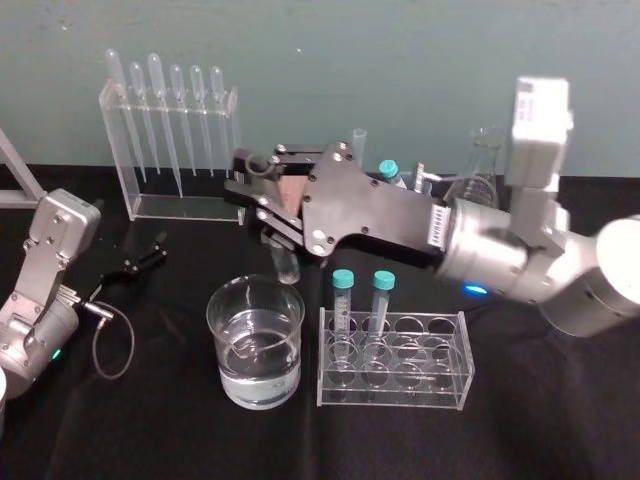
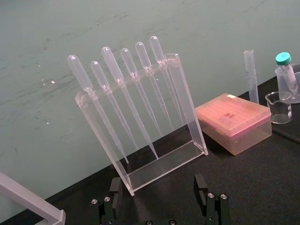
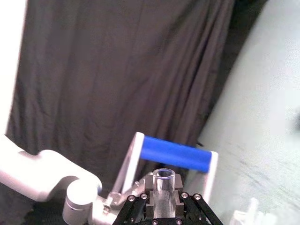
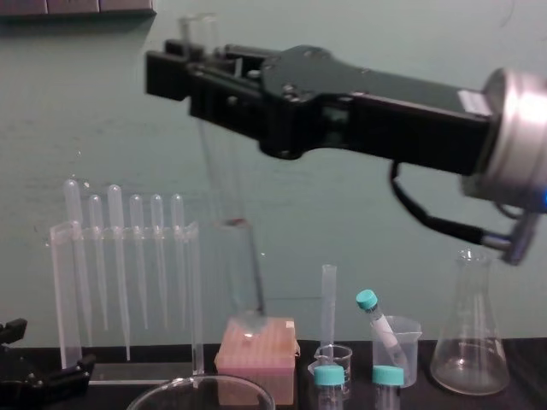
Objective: Hold the test tube with one hand and immerse one end into the beaker, then return it to the test tube rack.
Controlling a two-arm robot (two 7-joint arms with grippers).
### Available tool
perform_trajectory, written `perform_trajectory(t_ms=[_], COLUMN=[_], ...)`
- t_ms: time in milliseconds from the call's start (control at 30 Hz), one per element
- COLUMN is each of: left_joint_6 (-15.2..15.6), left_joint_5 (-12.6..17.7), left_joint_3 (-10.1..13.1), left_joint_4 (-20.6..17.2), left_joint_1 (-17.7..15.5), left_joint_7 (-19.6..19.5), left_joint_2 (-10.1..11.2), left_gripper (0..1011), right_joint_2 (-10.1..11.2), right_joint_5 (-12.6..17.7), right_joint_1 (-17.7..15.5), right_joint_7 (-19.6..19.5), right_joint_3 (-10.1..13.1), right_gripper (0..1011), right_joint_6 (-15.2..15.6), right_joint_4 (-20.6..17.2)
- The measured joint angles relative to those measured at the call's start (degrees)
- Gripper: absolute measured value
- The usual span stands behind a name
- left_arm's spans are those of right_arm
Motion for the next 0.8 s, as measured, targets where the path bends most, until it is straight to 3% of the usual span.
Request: perform_trajectory(t_ms=[167, 300, 433, 600, 800], left_joint_6=[0.00, 0.00, 0.00, 0.00, 0.00], left_joint_5=[0.00, 0.00, 0.00, 0.00, 0.00], left_joint_3=[0.00, 0.00, 0.00, 0.00, 0.00], left_joint_4=[0.00, 0.00, 0.00, 0.00, 0.00], left_joint_1=[0.00, 0.00, 0.00, 0.00, 0.00], left_joint_7=[0.00, 0.00, 0.00, 0.00, 0.00], left_joint_2=[0.00, 0.00, 0.00, 0.00, 0.00], left_gripper=[1000, 1000, 1000, 1000, 1000], right_joint_2=[3.66, 7.13, 9.42, 10.75, 9.59], right_joint_5=[-1.81, -3.29, -3.96, -3.96, -1.76], right_joint_1=[-4.77, -10.68, -15.79, -20.77, -21.92], right_joint_7=[-4.88, -10.20, -14.38, -17.20, -15.48], right_joint_3=[2.95, 6.95, 10.37, 13.55, 14.61], right_gripper=[224, 224, 224, 224, 224], right_joint_6=[0.96, 1.66, 2.27, 2.67, 0.92], right_joint_4=[-6.08, -11.54, -14.61, -15.62, -11.87])
